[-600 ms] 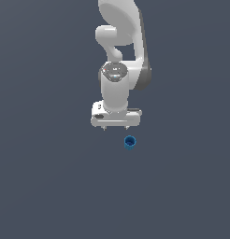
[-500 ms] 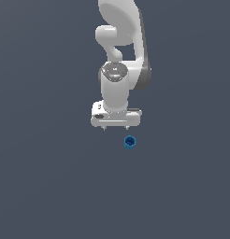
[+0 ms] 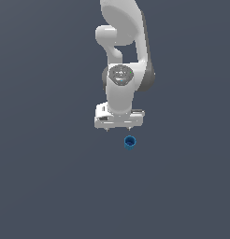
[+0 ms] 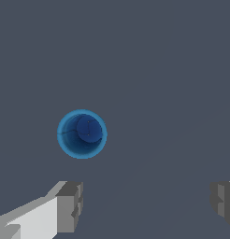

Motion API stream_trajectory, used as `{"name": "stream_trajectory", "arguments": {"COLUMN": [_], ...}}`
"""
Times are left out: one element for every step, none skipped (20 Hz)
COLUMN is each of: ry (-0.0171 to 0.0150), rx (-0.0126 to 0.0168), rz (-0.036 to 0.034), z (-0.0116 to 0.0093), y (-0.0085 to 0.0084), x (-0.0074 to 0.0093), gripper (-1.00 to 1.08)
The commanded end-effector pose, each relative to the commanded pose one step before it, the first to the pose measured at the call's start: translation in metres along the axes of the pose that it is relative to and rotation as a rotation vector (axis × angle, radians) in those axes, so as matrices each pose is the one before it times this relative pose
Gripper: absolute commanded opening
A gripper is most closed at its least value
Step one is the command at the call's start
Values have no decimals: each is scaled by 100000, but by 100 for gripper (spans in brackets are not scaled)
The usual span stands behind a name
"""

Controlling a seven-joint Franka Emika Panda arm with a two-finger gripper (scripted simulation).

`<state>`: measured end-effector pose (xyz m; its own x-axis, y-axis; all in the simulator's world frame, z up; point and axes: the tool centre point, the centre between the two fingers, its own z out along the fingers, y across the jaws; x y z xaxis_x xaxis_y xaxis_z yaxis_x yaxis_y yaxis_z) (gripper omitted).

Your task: Pick up the object and move it to a goal position.

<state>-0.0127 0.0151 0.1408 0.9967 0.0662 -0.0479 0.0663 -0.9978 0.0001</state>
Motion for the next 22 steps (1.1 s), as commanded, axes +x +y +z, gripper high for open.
{"name": "stream_trajectory", "arguments": {"ry": [-19, 44, 27, 21, 22, 32, 45, 55, 65, 71, 76, 80, 85, 93, 100, 106, 113, 119, 126, 132, 134, 135], "rx": [-54, 25, 14, 8, 8, 13, 20, 26, 31, 34, 36, 37, 39, 42, 46, 48, 50, 53, 56, 58, 58, 58], "rz": [0, 312, 389, 493, 602, 736, 869, 999, 1124, 1242, 1358, 1474, 1589, 1712, 1836, 1958, 2082, 2205, 2330, 2441, 2458, 2458], "z": [-3, 7, 22, 34, 44, 51, 57, 63, 70, 78, 86, 95, 102, 110, 118, 126, 134, 142, 150, 157, 159, 159], "y": [30, -4, -27, -42, -59, -65, -72, -79, -88, -97, -108, -120, -131, -140, -150, -162, -172, -184, -195, -204, -207, -207], "x": [11, 9, 15, 21, 26, 31, 35, 38, 41, 44, 47, 49, 51, 52, 52, 52, 51, 49, 46, 43, 37, 31], "gripper": [100, 100, 100, 100, 100, 100, 100, 100, 100, 100, 100, 100, 100, 100, 100, 100, 100, 100, 100, 100, 100, 100]}}
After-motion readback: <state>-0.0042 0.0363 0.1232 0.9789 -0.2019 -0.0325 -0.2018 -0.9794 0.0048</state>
